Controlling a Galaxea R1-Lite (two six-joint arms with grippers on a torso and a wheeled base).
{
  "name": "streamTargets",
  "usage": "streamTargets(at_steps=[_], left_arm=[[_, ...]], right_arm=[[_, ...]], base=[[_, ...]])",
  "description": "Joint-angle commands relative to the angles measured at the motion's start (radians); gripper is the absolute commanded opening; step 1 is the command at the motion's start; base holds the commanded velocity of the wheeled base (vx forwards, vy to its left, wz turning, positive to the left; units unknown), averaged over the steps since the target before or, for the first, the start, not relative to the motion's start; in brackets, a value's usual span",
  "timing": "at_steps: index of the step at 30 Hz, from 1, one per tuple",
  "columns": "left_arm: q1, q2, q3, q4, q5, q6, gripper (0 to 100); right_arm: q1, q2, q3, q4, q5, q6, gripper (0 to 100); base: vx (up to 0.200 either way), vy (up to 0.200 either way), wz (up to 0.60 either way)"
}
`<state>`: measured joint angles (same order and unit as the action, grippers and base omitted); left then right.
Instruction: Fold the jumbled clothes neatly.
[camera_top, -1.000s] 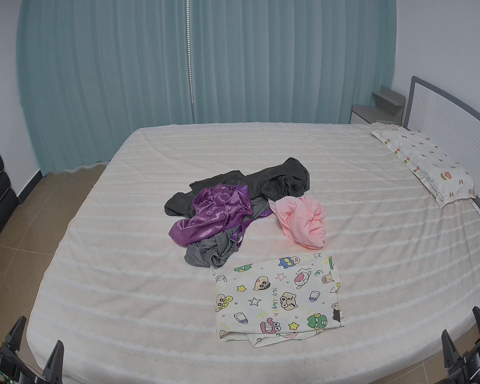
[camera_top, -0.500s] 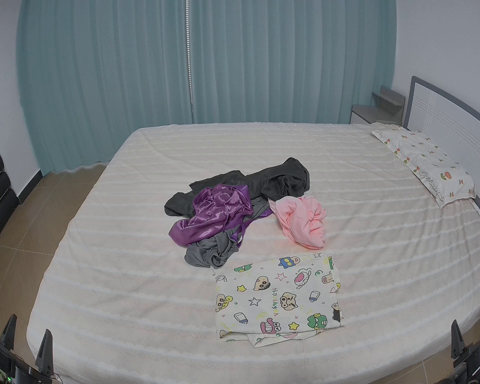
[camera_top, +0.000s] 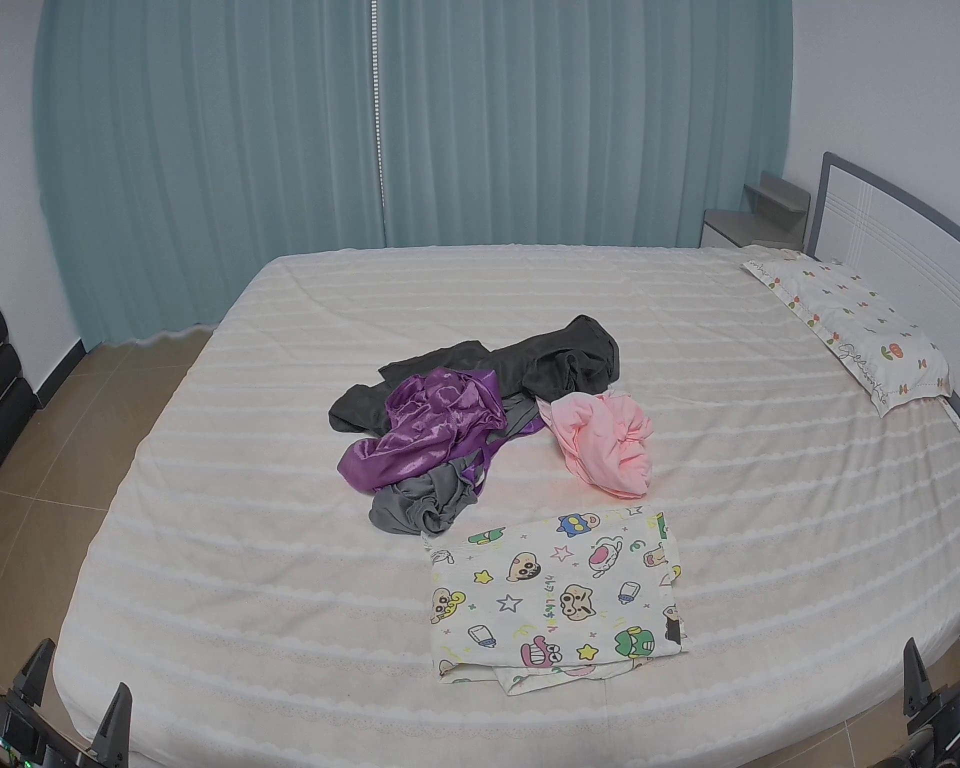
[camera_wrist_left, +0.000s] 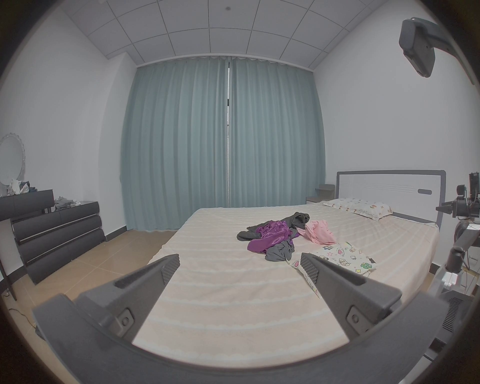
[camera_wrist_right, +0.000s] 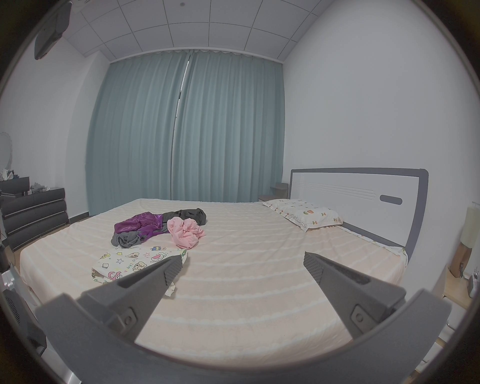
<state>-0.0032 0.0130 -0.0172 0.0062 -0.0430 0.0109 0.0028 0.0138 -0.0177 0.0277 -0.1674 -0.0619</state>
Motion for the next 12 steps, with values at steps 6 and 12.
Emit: streamTargets(at_steps=[6, 12], left_arm=[[0.0, -0.013, 0.017, 0.0, 0.0, 0.0, 100], [0.0, -0.013, 0.017, 0.0, 0.002, 0.0, 100]], right_arm=[[0.0, -0.014, 0.018, 0.0, 0.0, -0.001, 100], [0.0, -0.014, 0.018, 0.001, 0.0, -0.001, 100]], base=[[0.0, 0.0, 0.0], [0.0, 0.0, 0.0]])
